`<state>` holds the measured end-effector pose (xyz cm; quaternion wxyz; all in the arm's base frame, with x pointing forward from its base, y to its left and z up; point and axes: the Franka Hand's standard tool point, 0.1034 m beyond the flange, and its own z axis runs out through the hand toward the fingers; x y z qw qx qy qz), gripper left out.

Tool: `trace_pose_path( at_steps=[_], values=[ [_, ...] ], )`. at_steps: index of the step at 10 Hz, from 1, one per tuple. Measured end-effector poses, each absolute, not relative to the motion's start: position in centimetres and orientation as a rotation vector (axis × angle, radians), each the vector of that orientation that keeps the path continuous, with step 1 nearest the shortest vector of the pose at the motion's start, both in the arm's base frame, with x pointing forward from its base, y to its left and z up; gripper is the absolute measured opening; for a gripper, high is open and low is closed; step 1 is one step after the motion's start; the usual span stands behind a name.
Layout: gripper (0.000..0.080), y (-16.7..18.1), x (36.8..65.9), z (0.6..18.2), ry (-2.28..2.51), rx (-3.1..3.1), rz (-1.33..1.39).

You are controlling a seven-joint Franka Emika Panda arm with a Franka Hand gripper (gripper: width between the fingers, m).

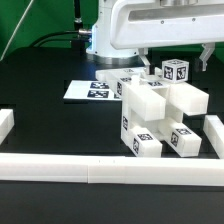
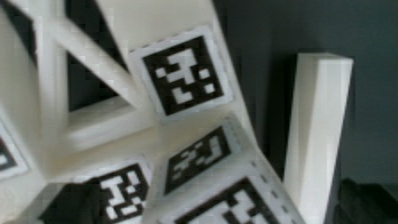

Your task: Assemble chair

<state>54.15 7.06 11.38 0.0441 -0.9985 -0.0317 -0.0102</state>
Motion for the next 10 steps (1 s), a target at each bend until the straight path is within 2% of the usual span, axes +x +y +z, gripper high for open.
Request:
trace_pose_path(
  at_steps=[3,4,5,6,7,10],
  values=[
    [0.0648,6.95,54.15,11.37,-0.351,-3.052,-0.037],
    [0.0524,6.87,54.16,11.37,-0.427,-3.043,-0.04],
    [0.0524,6.86,54.17,11.37,-0.422,-3.044,-0.042],
    [0.0342,6.87,54.17,11.37,-0.411,-3.045,-0.041],
    [0.0284,6.86,54.17,11.36,-0.372,-3.049,-0.04],
    [0.0284,6.87,54.17,11.36,-0.171,-3.065,-0.033]
  ],
)
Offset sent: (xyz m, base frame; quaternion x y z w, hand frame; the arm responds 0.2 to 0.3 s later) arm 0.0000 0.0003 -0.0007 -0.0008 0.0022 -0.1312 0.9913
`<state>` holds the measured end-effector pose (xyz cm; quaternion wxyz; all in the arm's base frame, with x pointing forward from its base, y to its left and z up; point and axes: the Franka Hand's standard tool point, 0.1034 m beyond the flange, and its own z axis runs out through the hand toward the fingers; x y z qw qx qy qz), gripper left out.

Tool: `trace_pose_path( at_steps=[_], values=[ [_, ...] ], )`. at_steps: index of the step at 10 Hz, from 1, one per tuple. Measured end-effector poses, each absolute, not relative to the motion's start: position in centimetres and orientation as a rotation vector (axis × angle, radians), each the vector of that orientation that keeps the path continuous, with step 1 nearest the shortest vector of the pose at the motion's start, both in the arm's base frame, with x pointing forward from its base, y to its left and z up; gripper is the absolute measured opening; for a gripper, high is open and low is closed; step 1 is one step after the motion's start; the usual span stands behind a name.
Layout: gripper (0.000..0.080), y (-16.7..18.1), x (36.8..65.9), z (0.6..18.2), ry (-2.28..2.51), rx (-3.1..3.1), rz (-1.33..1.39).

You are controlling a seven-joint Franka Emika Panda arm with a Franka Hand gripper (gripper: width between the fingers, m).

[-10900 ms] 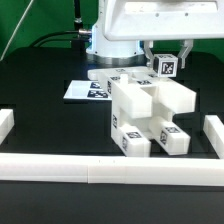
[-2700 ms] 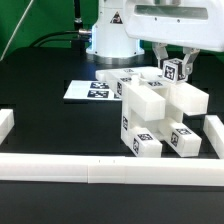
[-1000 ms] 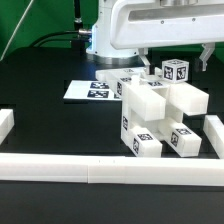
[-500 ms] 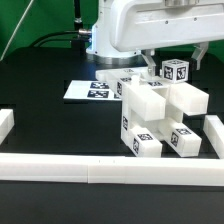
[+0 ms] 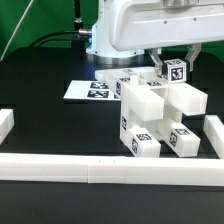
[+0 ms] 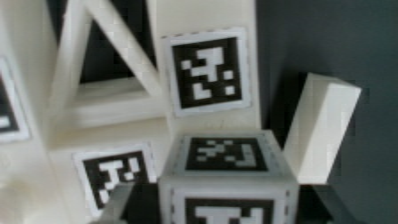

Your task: Assemble chair

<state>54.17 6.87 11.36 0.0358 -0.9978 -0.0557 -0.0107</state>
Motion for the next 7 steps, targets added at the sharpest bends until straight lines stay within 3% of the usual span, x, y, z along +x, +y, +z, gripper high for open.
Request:
trace_pose_path(
  at_steps=[7],
  values=[
    [0.0284,6.91,54.15,11.33,0.488,-3.026,-0.008]
  ],
)
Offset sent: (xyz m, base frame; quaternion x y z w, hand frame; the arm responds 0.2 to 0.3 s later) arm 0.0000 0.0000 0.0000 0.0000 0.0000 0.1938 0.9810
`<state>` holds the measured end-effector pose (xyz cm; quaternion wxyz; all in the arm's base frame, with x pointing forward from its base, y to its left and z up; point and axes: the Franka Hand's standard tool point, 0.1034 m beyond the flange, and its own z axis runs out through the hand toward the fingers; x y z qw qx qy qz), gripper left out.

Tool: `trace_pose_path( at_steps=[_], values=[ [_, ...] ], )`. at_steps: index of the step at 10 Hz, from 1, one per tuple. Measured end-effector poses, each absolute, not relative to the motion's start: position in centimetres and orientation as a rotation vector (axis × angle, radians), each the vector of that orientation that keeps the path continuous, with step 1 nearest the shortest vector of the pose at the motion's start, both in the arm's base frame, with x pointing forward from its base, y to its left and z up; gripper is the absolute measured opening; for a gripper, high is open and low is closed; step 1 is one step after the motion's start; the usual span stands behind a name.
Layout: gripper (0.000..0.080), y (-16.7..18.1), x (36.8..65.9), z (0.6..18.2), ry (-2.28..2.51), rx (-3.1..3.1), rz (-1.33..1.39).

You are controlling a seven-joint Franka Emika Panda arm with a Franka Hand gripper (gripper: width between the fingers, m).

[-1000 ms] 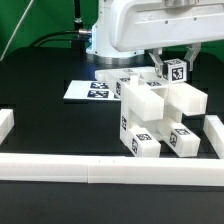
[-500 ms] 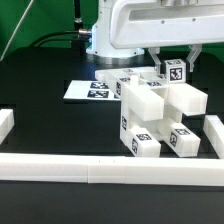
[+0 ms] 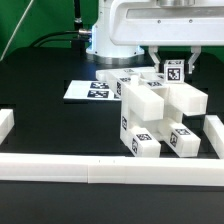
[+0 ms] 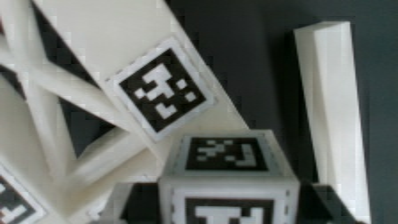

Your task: Assemble chair

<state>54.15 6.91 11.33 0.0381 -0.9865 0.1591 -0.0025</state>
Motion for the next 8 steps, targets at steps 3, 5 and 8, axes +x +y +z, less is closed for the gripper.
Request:
trace_pose_path(
  at_steps=[3,5,8],
  values=[
    [0.0284,6.96,54.14,11.32,0.748,-2.971,0.003],
    [0.0284,7.07,54.13,11.31,0.95,-2.907,0.014],
    [0.0284,7.17,54.12,11.3,1.164,-2.824,0.026]
  ],
)
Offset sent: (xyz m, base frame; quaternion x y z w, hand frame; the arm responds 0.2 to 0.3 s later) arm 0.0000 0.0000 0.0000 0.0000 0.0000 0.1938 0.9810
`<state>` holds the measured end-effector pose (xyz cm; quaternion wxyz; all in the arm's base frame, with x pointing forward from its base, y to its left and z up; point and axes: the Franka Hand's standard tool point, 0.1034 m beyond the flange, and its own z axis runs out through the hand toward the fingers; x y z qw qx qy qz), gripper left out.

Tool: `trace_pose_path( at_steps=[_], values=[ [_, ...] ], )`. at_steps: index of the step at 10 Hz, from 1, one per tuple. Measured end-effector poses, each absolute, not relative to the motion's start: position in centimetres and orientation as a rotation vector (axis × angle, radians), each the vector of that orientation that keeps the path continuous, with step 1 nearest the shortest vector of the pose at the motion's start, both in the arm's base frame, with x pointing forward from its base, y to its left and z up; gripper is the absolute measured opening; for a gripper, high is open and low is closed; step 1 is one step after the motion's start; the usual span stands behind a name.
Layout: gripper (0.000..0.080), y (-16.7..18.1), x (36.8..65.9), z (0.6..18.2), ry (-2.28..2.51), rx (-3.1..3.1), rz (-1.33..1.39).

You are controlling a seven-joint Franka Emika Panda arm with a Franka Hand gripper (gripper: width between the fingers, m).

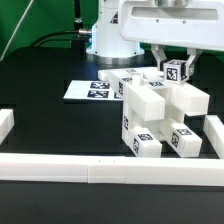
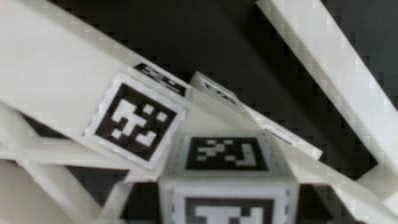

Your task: Assemble chair

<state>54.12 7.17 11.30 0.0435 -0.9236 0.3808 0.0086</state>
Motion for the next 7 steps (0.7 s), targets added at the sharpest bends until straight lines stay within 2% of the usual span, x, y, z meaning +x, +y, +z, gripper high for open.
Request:
trace_pose_path(
  at_steps=[5,6,7],
  values=[
    [0.0284,7.49,54.09,11.28,1.546,-2.619,0.057],
    [0.0335,7.49,54.09,11.28,1.53,-2.628,0.056],
    [0.0472,7.49,54.09,11.28,1.527,-2.63,0.056]
  ],
)
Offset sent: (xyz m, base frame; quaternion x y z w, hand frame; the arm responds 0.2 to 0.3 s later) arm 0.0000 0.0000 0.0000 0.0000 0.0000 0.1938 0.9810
